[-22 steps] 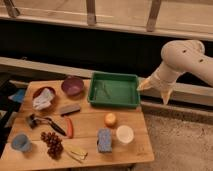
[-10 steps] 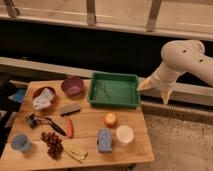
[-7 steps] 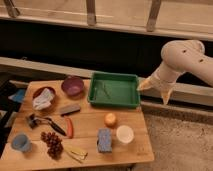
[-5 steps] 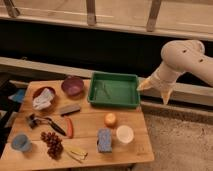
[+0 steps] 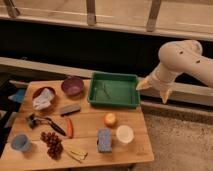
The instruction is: Place fork in tray
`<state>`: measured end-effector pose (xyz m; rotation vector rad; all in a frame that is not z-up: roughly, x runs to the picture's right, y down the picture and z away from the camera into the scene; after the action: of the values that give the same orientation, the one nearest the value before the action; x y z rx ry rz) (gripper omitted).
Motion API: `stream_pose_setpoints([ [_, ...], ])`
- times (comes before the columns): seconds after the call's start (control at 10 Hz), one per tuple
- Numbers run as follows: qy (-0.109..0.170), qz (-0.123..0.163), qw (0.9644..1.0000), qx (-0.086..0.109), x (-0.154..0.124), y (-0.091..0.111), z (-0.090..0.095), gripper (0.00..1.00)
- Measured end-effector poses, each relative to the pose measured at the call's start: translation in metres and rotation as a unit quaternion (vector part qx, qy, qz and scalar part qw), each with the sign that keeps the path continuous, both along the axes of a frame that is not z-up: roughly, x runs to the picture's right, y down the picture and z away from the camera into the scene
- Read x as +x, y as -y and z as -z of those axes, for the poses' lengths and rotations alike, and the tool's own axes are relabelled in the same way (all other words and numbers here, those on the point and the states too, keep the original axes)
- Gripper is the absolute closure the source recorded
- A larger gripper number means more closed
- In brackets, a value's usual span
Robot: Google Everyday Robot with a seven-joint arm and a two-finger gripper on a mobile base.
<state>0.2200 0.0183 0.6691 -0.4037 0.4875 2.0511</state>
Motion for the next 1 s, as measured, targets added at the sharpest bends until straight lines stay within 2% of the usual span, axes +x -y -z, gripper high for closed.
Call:
stream_pose_setpoints([
  [0.3,0.027,0.05,0.9977,0.037,-0.058,0.026,-0.011,0.2],
  [0.5,0.063,0.096,0.9911,0.066,-0.108,0.043,-0.011,0.2],
  [0.6,0.068,0.103,0.99,0.069,-0.113,0.044,-0.01,0.2],
  [1.0,0.067,0.101,0.9905,0.067,-0.111,0.043,-0.011,0.2],
])
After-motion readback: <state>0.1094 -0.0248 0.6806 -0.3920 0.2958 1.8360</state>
